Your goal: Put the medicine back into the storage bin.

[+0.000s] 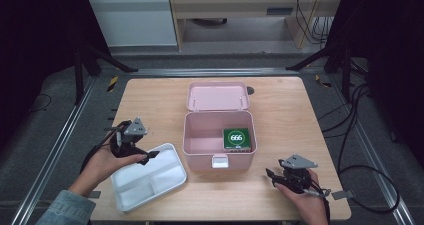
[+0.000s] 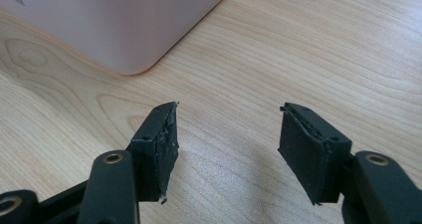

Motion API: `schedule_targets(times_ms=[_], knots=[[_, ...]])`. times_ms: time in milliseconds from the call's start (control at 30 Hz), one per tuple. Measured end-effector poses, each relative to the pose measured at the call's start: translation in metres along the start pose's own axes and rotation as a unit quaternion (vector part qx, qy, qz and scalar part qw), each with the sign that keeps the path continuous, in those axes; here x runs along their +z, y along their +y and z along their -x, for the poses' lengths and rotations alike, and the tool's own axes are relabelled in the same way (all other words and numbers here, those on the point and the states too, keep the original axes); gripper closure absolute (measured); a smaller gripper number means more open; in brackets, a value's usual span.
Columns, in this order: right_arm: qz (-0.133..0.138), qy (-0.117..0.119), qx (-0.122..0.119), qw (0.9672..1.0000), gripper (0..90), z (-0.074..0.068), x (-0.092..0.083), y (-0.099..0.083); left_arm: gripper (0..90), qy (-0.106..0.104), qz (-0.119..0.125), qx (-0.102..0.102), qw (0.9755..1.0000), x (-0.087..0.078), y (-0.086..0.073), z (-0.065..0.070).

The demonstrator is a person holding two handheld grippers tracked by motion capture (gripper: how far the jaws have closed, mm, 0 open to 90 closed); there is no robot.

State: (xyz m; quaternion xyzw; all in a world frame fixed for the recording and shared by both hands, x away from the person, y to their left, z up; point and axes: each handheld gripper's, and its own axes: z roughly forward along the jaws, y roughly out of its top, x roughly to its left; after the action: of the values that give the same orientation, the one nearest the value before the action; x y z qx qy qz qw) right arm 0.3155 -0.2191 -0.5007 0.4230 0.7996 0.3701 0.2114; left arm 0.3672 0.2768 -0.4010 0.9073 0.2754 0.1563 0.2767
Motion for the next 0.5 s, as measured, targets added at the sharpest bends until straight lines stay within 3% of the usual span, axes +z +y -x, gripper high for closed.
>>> schedule_targets(times_ms=[200, 500], knots=[[0.000, 0.000, -0.003, 1.0000, 42.0, 0.000, 0.000, 0.000, 22.6, -0.012, -0.026, -0.005, 0.9996, 0.009, -0.029, 0.010], [-0.003, 0.001, -0.006, 1.0000, 42.7, -0.002, 0.001, 0.000, 38.1, -0.026, -0.063, 0.013, 0.9976, 0.014, -0.050, 0.017]])
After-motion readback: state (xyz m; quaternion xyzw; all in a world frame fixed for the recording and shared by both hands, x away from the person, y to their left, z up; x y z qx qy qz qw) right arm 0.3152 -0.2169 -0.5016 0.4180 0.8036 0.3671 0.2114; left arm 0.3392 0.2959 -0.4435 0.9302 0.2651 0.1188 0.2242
